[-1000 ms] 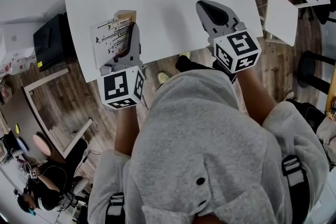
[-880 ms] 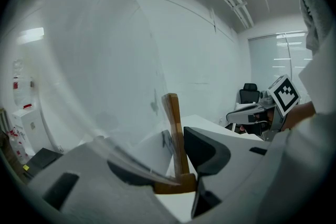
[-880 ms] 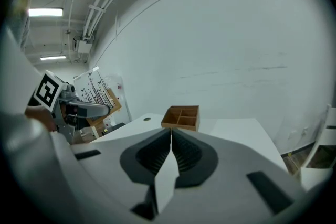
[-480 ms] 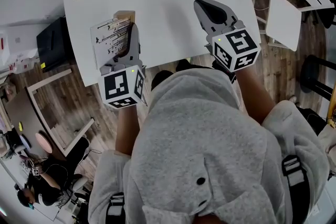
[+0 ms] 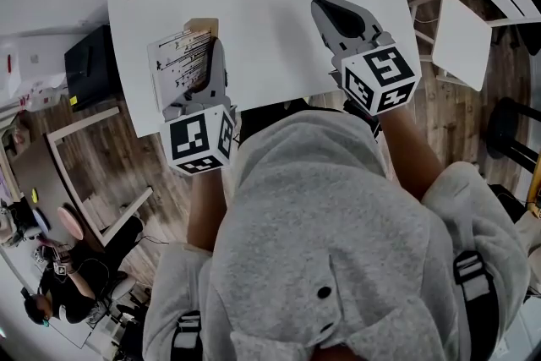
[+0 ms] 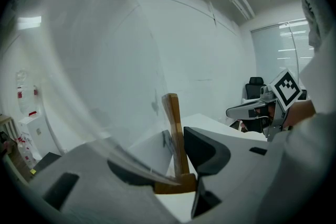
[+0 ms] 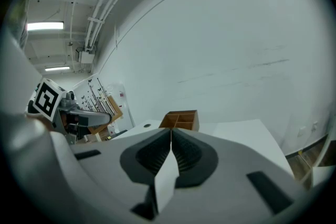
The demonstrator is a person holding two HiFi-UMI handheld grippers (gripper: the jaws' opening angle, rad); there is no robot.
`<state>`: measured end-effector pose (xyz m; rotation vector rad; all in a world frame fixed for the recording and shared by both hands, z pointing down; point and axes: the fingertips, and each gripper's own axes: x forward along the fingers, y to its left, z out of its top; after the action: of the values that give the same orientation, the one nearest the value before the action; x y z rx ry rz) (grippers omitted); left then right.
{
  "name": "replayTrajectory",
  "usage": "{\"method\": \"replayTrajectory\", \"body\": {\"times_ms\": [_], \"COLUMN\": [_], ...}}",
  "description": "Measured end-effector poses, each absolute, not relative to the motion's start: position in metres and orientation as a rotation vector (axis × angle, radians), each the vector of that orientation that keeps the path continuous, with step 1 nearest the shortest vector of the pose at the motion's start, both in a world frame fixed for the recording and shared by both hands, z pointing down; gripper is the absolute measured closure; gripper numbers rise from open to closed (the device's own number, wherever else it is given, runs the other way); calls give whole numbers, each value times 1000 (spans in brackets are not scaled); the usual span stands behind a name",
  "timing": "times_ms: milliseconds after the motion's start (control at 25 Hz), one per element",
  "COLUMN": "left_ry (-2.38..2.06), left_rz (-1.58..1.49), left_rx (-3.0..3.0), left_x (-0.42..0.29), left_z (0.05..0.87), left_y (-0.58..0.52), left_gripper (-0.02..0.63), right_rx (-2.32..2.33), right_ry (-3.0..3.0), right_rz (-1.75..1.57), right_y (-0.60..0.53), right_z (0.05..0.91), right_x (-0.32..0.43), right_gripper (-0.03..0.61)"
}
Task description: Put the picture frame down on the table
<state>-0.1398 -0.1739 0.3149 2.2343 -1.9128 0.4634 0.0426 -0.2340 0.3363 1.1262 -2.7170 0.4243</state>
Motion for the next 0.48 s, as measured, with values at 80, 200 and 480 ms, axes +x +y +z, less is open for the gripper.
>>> {"method": "replayTrajectory", "body": {"times_ms": [80, 200, 480], "left_ry": [-1910, -1900, -1861], "left_rz": [471, 481, 500], "left_rx": [2231, 2233, 2259], "left_x": [-140, -138, -134], "left_z": [316, 319, 326], "left_y": [-174, -175, -188], "left_gripper": [423, 423, 423], "right_rx": [1129, 1141, 1173], "right_ry": [-2717, -2715, -2698], "right_rz": [425, 430, 438], "right_y": [-235, -235, -244], "right_z": [336, 335, 340], "right_x": [44, 46, 50], "right_gripper": [551, 551, 551]}}
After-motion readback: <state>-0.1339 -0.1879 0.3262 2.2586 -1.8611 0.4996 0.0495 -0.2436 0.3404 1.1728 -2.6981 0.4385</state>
